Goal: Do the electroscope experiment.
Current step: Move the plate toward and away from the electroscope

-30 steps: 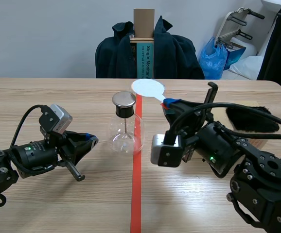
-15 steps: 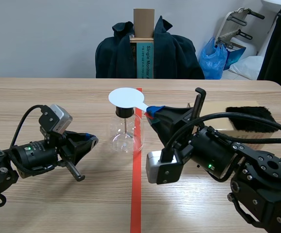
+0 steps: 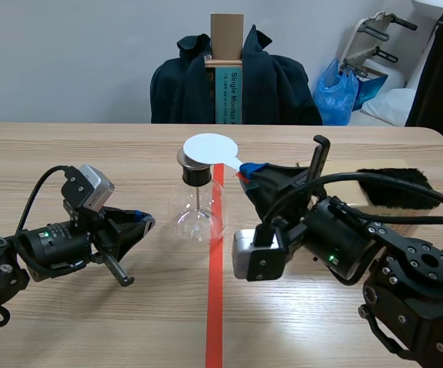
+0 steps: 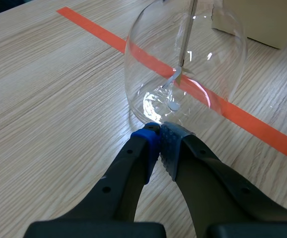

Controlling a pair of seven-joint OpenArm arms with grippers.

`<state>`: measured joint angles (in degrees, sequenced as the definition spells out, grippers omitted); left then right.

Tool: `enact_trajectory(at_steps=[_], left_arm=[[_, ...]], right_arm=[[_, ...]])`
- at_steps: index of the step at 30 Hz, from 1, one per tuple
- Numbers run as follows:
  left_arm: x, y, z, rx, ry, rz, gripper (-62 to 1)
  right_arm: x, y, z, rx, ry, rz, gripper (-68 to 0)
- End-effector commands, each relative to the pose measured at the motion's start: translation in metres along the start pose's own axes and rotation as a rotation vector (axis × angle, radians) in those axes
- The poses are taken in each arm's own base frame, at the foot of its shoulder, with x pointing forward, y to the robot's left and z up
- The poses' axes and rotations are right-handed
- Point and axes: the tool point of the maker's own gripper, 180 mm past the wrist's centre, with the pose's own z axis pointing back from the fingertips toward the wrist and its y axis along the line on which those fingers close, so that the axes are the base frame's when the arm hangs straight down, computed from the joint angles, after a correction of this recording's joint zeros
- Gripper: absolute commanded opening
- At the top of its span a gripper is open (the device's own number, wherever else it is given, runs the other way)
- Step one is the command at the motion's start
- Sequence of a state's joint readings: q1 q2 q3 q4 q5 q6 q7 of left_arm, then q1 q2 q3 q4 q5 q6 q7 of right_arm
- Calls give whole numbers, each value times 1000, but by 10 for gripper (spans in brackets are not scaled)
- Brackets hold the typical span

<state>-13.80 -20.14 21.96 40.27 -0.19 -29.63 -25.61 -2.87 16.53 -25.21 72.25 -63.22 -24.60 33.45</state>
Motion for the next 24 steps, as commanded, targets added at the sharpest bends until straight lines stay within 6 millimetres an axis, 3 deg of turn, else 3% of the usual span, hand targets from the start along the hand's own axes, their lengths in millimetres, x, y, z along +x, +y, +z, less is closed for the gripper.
enact_trajectory(at_steps=[1,9,15,19,24], left_arm=[[20,3,-5,6,-62,-7,-579],[20,3,-5,6,-62,-7,-579],[20,3,-5,6,-62,-7,-579],[19,3,-5,6,-62,-7,-579],[19,3,-5,6,-62,-7,-579]], right_arm=[[-11,-9,-2,-28,40,14,-669],[-46,-10,3,-29,235,11,-669],[-61,-10,7,-29,320,10,-669],[-61,-10,7,-29,321,10,-669],[-46,-9,2,-29,234,12,-669]])
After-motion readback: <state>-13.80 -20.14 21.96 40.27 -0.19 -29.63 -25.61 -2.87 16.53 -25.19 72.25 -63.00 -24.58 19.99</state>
